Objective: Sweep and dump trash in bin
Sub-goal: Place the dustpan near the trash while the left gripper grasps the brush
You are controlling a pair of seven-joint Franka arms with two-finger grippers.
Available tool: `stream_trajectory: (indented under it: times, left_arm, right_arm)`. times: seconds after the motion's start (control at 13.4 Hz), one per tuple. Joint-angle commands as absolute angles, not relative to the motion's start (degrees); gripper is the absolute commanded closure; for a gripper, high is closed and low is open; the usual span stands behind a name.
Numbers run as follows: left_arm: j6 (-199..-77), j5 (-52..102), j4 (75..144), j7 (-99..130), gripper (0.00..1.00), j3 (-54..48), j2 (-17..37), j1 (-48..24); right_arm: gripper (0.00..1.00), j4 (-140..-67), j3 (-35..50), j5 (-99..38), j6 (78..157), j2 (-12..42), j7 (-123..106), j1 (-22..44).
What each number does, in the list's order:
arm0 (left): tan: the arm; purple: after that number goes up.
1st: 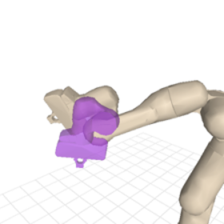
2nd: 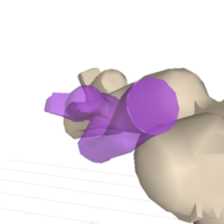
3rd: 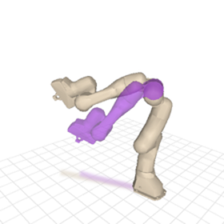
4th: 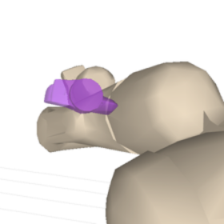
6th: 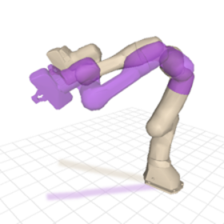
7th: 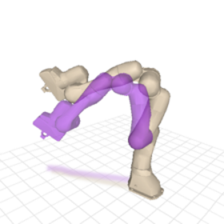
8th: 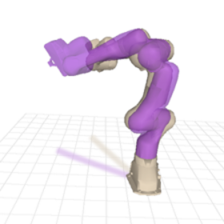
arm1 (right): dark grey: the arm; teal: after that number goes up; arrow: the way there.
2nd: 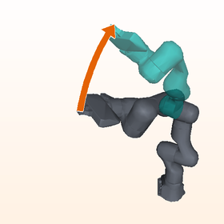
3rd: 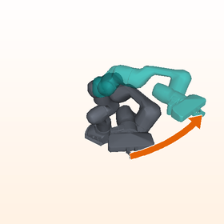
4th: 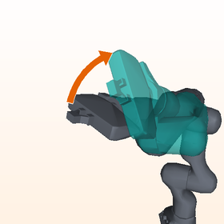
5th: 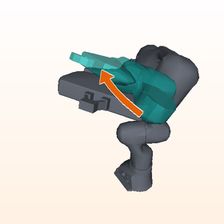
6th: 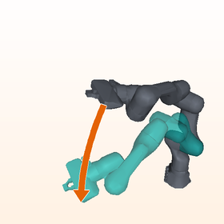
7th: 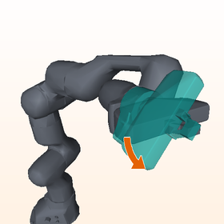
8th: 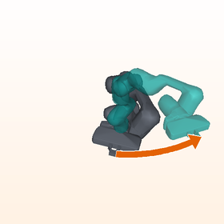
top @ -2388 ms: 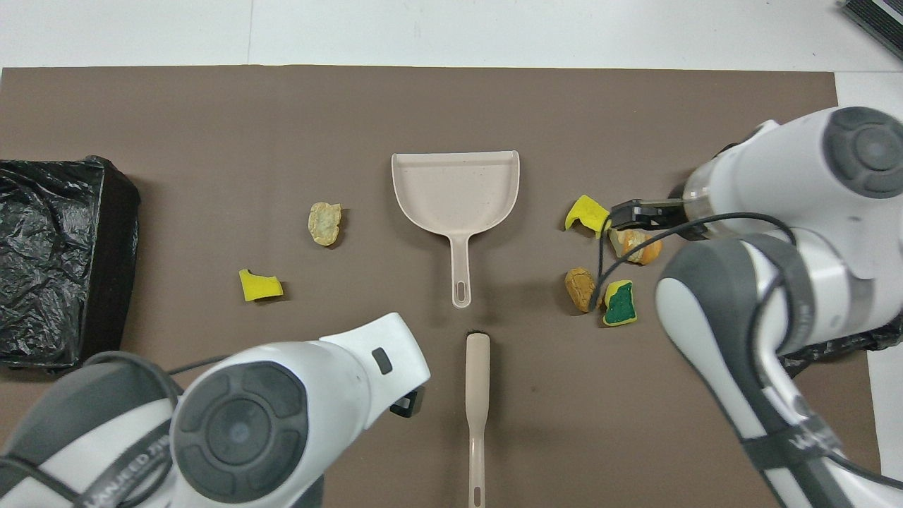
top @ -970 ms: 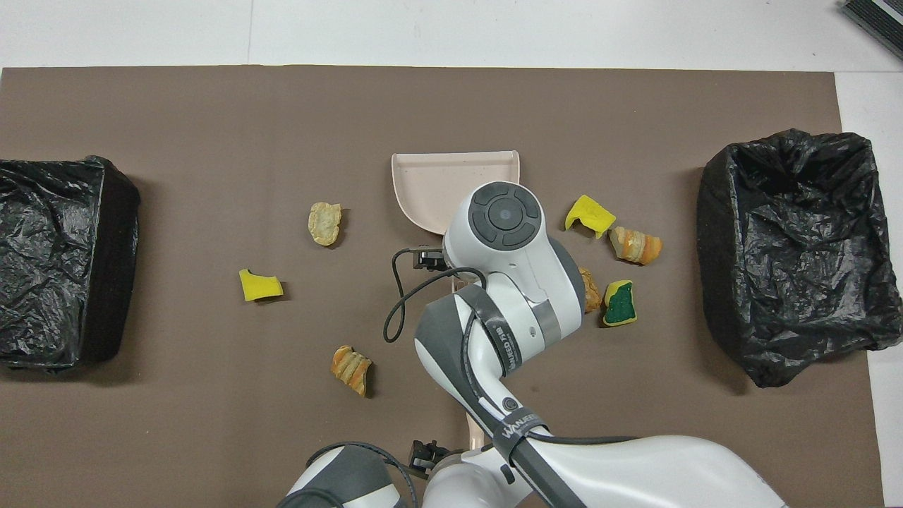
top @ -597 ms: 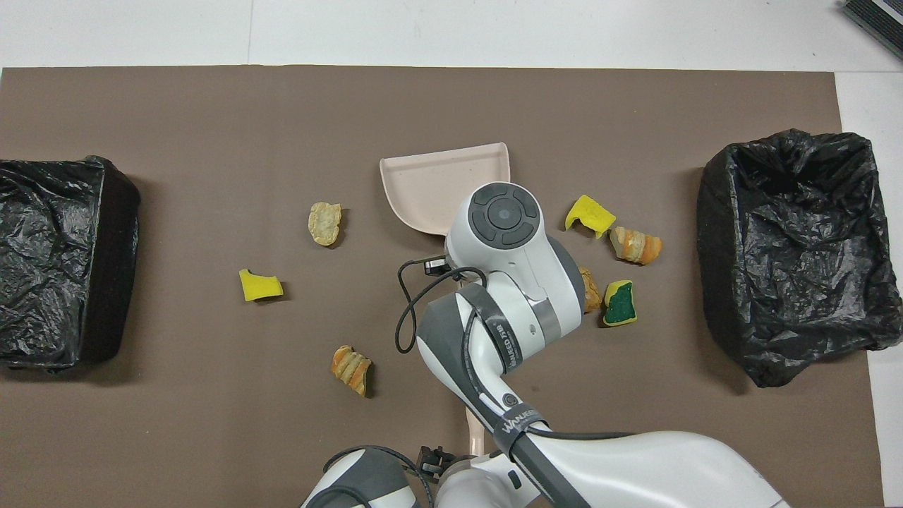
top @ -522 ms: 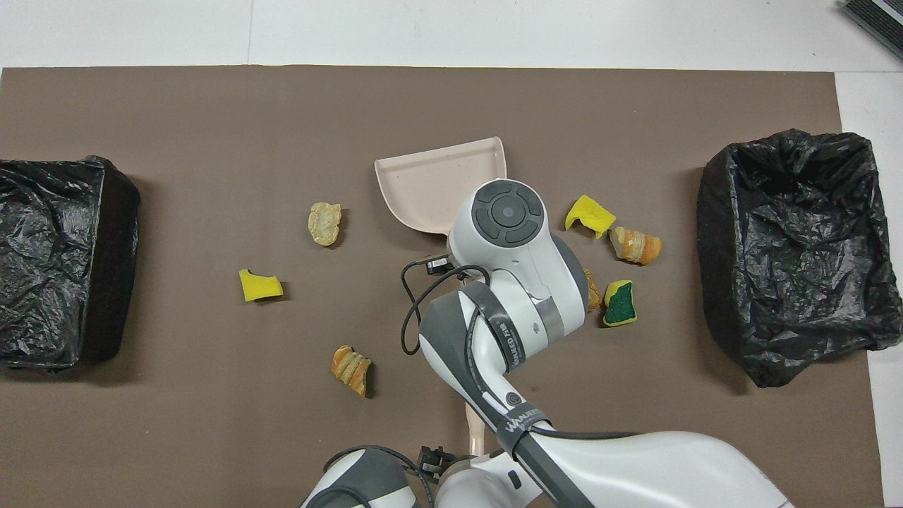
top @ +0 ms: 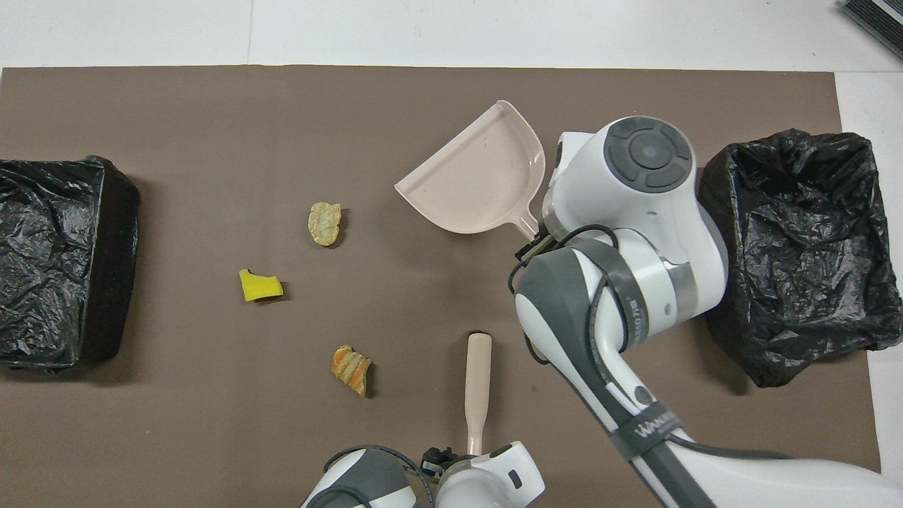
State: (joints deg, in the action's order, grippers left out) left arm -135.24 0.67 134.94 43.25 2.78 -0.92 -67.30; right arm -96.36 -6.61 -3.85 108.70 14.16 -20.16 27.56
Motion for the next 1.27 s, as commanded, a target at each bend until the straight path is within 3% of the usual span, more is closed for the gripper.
stream_trajectory:
  times: [0.0,0.07,0.22,0.3,0.52,0.75,1.19]
  left_arm:
    - [-133.69,-2.71,134.47,44.65,0.54,3.87,-1.58,-68.56]
    - [-132.29,-3.51,133.69,44.65,0.6,3.87,-1.58,-68.12]
    - [-130.52,-4.75,132.98,44.65,0.93,3.87,-1.76,-67.85]
    - [-130.17,-4.83,132.98,44.56,1.0,3.87,-2.02,-67.76]
    - [-126.67,-4.83,131.41,44.39,1.0,4.31,-3.51,-65.58]
    - [-121.3,-4.92,128.94,43.25,1.0,4.31,-5.26,-61.63]
    - [-113.47,-6.42,128.94,32.28,1.0,4.39,-10.54,-49.16]
  right_arm:
    - [1.0,-97.56,-5.98,-2.64,103.47,10.82,-32.55,24.71]
    - [1.0,-97.56,-6.06,-2.55,101.53,10.2,-36.78,23.83]
    - [1.0,-97.65,-5.98,-0.97,97.58,8.62,-43.83,22.24]
    - [1.0,-97.82,-5.98,-0.01,95.56,7.74,-45.95,22.15]
    - [1.0,-98.96,-5.98,4.47,90.71,5.19,-54.1,19.87]
    - [1.0,-105.63,-5.89,4.66,95.71,2.82,-58.36,18.98]
    - [1.0,-110.21,-5.63,4.66,102.28,3.43,-53.81,24.32]
